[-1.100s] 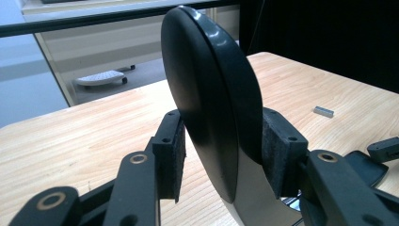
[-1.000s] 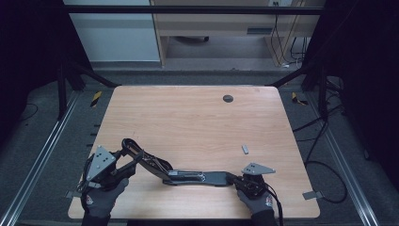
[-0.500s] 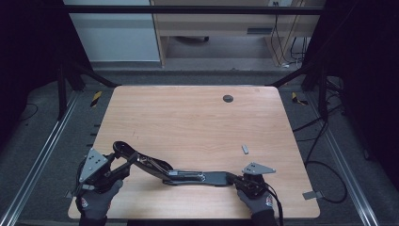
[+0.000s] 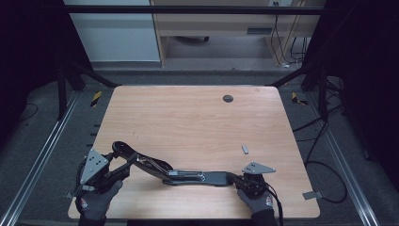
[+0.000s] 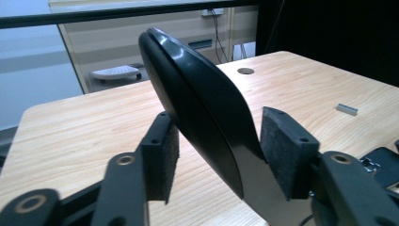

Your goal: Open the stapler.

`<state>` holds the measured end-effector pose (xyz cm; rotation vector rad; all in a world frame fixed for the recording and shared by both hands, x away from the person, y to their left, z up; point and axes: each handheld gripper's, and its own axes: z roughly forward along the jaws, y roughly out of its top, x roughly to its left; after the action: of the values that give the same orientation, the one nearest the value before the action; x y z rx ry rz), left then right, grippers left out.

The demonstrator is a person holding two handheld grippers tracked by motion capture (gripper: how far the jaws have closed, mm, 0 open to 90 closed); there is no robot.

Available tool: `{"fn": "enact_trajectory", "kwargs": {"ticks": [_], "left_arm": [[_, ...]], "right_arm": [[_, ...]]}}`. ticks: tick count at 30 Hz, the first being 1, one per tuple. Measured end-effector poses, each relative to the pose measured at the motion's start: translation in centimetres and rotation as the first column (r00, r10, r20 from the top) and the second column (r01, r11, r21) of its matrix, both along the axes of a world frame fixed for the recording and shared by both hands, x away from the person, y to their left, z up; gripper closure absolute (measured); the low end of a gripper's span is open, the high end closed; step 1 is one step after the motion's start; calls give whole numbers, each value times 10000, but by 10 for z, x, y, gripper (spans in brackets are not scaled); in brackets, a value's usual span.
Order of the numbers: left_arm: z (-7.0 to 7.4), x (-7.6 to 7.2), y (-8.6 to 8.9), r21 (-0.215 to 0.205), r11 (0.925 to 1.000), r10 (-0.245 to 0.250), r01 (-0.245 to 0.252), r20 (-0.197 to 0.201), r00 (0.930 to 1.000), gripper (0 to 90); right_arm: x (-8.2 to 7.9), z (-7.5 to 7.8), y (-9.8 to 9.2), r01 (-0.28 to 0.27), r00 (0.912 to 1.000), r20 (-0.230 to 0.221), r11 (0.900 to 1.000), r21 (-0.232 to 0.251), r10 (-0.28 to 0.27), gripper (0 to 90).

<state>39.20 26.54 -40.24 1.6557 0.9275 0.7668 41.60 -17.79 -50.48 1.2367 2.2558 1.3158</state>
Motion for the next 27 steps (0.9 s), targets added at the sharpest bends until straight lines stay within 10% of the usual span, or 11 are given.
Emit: {"fn": "enact_trajectory", "kwargs": {"ticks": [27], "left_arm": [[-19,-14,17,522,9986,126,-84,-803,9967,259]], "right_arm": [[1,0,-1,139,9999,49,9998,-154,-139,888]]}}
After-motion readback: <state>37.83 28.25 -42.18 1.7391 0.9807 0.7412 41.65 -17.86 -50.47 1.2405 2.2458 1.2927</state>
